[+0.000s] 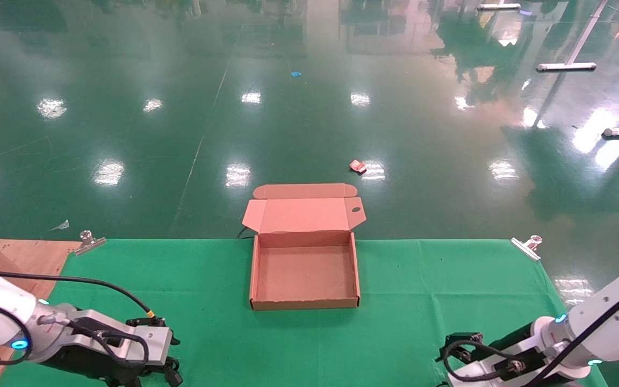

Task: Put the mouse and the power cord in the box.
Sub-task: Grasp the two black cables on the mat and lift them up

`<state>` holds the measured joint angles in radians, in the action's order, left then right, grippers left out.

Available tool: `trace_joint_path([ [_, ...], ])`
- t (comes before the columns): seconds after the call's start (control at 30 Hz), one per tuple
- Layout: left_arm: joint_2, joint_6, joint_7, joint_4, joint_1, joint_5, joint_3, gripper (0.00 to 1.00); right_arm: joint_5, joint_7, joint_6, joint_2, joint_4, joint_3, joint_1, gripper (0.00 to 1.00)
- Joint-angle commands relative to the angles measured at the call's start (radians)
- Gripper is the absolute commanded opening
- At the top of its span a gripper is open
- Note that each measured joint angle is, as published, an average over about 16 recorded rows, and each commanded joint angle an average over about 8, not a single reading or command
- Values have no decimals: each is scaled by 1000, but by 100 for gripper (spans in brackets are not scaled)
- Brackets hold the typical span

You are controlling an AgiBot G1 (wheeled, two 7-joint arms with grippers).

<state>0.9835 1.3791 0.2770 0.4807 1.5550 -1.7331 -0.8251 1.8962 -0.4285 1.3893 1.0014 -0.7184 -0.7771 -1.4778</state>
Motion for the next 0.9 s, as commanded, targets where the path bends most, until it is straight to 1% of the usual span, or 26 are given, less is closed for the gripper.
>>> trace_joint_path([
  [0.03,23,-35,24,-42,11,-40,-19,100,30,-38,-16,24,56,-17,-11,100],
  [0.2,48,-85,57,-134,28,-75,-34,100,75,-115,-67,75,169,-44,-33,100],
  [0.4,72,-149,105,-222,48,-96,-42,100,102,-184,-134,132,308,-57,-55,100],
  [0.6,90,-185,162,-286,53,-89,-35,100,100,-234,-190,179,437,-52,-82,100],
  [0.77,95,-197,200,-336,52,-76,-27,100,87,-274,-210,207,516,-44,-101,100],
  [0.8,95,-200,206,-345,52,-75,-26,99,86,-282,-213,211,529,-44,-104,96],
  [0.83,96,-204,210,-354,53,-74,-26,89,85,-290,-215,216,541,-44,-107,89],
  [0.87,96,-209,214,-361,54,-75,-26,77,85,-297,-217,219,551,-43,-109,79],
  [0.9,97,-215,217,-369,55,-75,-26,64,85,-304,-219,223,561,-43,-111,66],
])
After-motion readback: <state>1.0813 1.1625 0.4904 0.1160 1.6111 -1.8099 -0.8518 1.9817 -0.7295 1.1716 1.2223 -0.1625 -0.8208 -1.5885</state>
